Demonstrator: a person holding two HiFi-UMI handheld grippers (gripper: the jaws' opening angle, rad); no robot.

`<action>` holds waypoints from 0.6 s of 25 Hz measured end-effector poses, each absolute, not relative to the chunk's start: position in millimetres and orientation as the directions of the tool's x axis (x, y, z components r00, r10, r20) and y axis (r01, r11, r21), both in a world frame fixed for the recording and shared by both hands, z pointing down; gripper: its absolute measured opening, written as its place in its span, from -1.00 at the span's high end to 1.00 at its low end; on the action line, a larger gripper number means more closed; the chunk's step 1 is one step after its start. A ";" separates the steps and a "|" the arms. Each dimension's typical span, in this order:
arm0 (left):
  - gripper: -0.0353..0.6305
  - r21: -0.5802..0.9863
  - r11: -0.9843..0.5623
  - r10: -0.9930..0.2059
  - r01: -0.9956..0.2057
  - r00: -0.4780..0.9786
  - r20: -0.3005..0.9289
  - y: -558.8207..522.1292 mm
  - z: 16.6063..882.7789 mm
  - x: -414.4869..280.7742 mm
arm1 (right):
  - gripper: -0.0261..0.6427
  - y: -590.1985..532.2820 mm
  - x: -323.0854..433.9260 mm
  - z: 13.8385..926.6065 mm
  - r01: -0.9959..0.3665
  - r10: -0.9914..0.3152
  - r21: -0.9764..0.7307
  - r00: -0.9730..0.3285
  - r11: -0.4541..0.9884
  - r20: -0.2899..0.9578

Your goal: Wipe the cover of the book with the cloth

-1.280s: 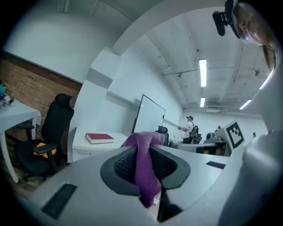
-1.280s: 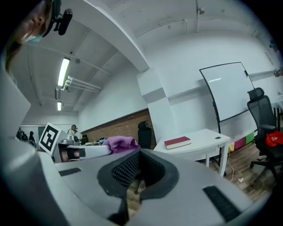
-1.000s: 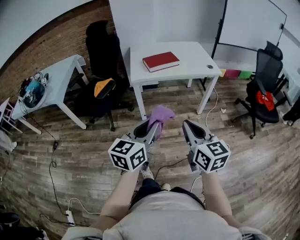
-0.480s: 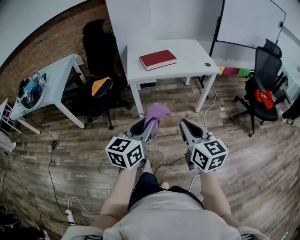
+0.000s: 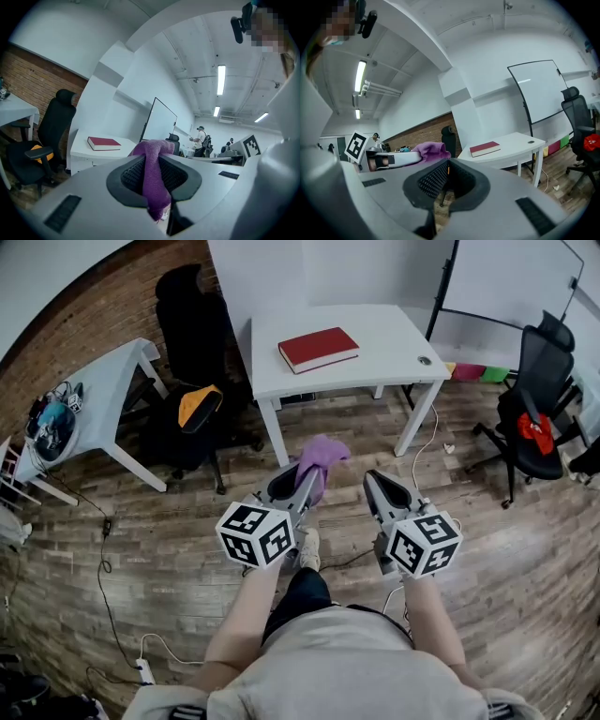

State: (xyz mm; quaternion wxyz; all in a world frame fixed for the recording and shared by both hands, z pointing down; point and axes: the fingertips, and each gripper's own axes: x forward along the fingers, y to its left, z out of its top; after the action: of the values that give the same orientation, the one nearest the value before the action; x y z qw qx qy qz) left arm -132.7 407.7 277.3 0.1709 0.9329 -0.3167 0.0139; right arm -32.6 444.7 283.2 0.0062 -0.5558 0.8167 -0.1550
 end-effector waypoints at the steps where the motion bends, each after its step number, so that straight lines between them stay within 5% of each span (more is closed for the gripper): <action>1: 0.66 0.313 -0.742 -0.584 -0.593 0.801 0.134 397.7 278.0 -130.9 | 0.85 434.9 -32.2 284.8 -0.905 -0.909 -0.262 -0.383 0.334 0.165; 15: 0.66 0.334 -0.770 -0.517 -0.544 0.838 0.172 238.4 275.7 -106.1 | 0.85 277.9 -6.7 279.7 -0.922 -0.928 -0.287 -0.322 0.261 0.190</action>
State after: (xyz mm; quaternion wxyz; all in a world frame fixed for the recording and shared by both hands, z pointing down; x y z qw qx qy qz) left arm -106.1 238.4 275.7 0.1881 0.9401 -0.2822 0.0351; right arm -6.7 277.9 279.7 0.0082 -0.5824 0.7939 -0.1747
